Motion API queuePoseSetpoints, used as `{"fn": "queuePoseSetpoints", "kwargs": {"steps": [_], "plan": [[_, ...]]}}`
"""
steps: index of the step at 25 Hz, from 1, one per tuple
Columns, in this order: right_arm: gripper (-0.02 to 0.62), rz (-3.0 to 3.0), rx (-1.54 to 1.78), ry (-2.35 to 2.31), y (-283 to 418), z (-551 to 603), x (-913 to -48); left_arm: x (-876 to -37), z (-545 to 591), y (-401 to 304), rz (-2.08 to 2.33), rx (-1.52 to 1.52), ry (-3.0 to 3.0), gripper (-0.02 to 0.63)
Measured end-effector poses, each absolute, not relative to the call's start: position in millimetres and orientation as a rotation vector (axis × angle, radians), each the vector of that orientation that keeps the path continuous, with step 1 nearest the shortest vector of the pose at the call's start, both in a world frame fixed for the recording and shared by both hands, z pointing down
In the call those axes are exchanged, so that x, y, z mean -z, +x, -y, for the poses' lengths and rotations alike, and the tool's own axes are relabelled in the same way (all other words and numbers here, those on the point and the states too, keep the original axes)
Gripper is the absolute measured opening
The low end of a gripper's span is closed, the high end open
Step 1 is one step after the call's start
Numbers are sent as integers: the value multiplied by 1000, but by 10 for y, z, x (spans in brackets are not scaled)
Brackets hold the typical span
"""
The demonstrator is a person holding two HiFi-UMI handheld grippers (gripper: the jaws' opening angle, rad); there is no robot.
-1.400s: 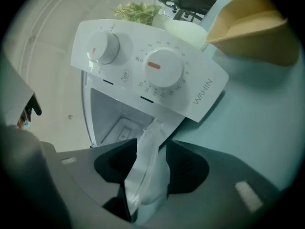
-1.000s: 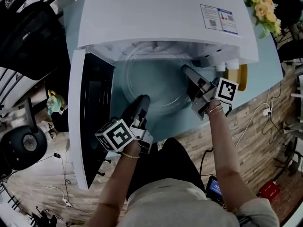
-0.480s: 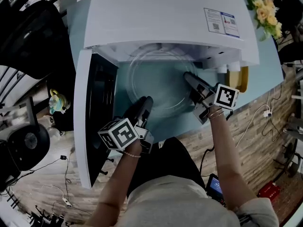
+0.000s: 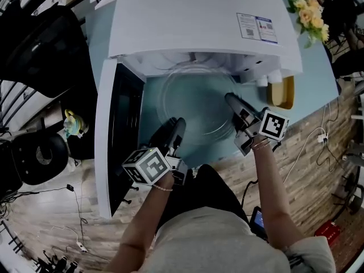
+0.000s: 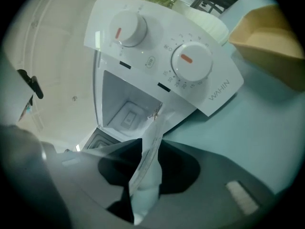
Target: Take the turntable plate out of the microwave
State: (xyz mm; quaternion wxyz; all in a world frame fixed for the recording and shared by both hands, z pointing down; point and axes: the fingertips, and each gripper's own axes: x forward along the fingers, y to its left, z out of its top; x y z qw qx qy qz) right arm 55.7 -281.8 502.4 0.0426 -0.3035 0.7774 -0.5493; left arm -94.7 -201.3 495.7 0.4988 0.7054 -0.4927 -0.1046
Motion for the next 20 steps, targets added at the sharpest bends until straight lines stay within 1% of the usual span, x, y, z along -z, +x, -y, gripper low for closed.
{"fn": "queuePoseSetpoints", "kwargs": {"steps": [14,20], "plan": [[132,-2400,1507,-908,697,2396,-4414,-4427,1685,-923,1226,344,1872,141],[127,-2379,1525,-862,746,2179,-4247,-4188,1511,-859,1207,372,1929,143]]}}
